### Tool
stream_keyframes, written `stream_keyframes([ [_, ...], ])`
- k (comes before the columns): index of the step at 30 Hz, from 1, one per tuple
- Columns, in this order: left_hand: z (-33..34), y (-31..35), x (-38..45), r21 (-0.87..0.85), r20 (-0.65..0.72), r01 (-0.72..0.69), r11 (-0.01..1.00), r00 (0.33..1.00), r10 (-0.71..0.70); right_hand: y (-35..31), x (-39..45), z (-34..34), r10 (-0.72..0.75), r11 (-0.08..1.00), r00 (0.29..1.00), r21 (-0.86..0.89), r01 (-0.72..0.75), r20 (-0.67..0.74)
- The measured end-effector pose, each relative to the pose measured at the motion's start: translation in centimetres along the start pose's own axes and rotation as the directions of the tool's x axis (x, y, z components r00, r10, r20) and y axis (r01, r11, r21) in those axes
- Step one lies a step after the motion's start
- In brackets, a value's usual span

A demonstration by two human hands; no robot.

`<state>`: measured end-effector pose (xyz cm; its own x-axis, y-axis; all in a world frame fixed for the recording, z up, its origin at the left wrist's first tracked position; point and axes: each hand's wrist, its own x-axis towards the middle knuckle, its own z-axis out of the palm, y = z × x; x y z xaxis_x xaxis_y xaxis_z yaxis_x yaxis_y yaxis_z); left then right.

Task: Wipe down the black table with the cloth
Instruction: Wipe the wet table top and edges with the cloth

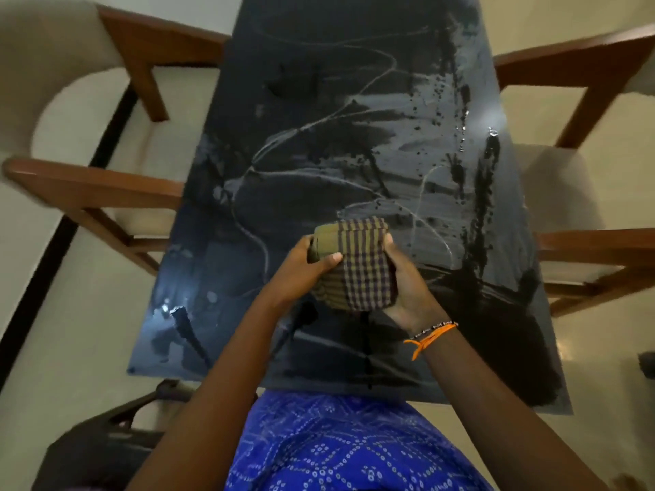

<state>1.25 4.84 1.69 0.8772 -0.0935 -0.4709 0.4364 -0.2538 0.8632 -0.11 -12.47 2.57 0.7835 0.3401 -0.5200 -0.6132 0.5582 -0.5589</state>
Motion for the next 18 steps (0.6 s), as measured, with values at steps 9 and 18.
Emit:
stream_keyframes([
  [9, -8.9, -1.1, 0.6, 0.024, -0.22, 0.028, 0.999, 0.975, -0.022, 1.9, 7.7, 8.5, -0.058, 0.933, 0.997, -0.353, 0.069, 0.043],
  [18, -20.8, 1.1, 6.5, 0.351, -0.232, -0.077, 0.933, 0.959, 0.166, 1.5, 17.6, 19.0, -0.574, 0.026, 0.71, -0.858, 0.514, 0.408],
])
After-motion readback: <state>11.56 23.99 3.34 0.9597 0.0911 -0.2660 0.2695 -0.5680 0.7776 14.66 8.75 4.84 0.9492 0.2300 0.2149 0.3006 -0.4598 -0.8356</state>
